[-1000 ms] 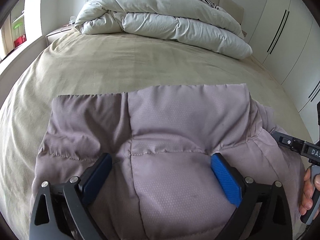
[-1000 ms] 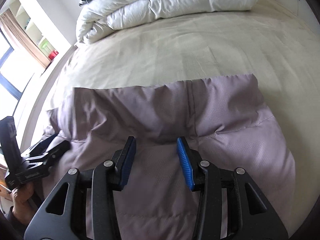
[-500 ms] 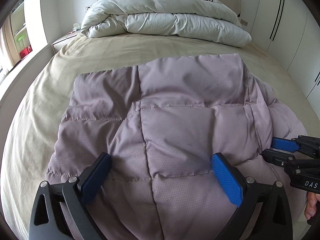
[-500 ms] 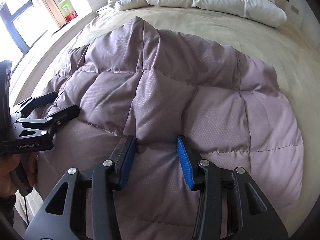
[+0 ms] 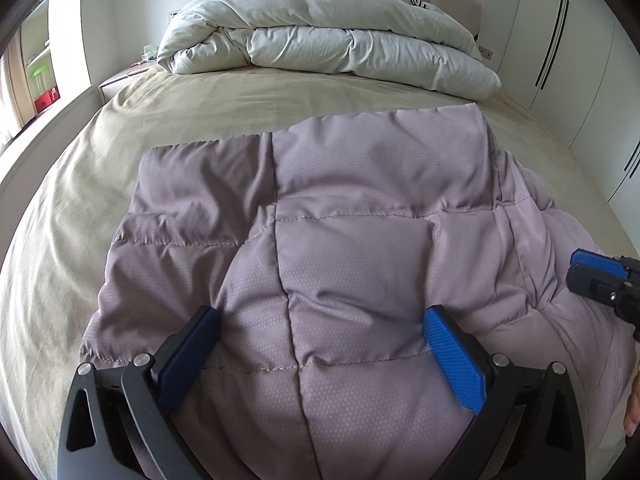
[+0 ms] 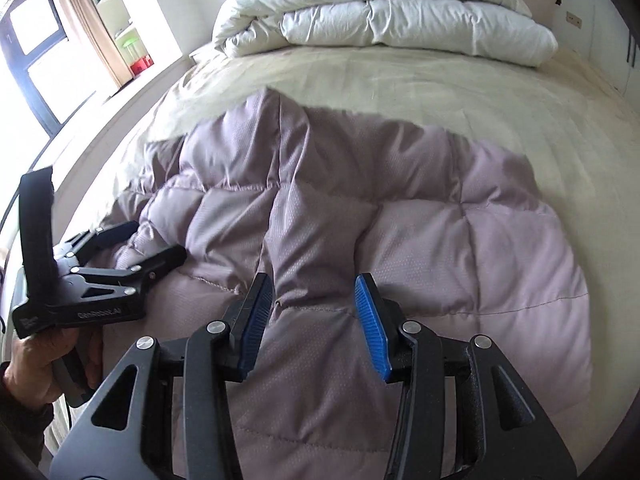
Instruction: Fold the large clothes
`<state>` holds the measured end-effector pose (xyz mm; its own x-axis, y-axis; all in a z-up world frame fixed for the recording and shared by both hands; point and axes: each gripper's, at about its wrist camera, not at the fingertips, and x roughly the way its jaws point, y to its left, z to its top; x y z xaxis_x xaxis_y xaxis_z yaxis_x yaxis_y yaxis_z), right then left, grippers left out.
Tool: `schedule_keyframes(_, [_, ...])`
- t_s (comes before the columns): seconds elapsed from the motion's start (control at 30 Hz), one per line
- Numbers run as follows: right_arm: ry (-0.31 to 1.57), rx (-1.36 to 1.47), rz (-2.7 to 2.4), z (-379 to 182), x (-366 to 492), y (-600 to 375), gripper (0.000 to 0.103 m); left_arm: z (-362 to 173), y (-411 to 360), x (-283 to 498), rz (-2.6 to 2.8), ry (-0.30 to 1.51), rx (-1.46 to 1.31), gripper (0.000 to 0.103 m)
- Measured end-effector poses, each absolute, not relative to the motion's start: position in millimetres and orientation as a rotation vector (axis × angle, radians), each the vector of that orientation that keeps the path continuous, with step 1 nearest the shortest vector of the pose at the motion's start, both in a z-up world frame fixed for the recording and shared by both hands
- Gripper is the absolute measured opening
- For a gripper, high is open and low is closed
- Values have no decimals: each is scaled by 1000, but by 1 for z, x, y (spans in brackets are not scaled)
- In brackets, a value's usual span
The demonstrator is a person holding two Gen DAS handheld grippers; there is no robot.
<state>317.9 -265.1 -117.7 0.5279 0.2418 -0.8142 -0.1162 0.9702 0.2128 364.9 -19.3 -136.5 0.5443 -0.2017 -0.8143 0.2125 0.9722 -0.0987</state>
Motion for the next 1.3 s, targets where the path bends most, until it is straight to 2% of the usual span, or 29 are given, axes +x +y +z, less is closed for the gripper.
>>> schedule_keyframes(0.1, [978,66,125,-110,318,-278,54,-136,-19,364,-246,961,10,103])
schedule_keyframes(0.13, [1004,64,90,-116,322,-288,55,-136,-19,364,-248,961,8,103])
schedule_keyframes(0.2, [1059,132,43,-135,331,-315,56,-137,-19,364,-251,962,10,103])
schedule_keyframes(0.23, [1060,202,67,-145,330,-331,61,-137,-20,363,-254,960,11,103])
schedule_keyframes(0.3, [1044,290,106,-159,328,-349,61,-138,-21,364,-257,955,16,103])
schedule_keyframes(0.73, [1041,213,83,-188,345,-336,64,-147,-21,377,-265,947,-10,103])
schedule_keyframes(0.83, [1071,234,66,-171,345,-339,64,-131,-15,370,-273,964,-19,102])
schedule_keyframes(0.97, [940,283,122,-118,347,-330,64,-94,0,353,-212,859,17,98])
schedule_keyframes(1.03, [953,257,166,-109,367,-308,64,-87,6,357,-165,836,40,98])
schedule_keyframes(1.17, [1029,174,186,-121,420,-258,64,-113,16,374,-127,907,57,99])
schedule_keyframes(1.3, [1127,87,139,-159,458,-233,64,-136,40,381,-163,929,-89,102])
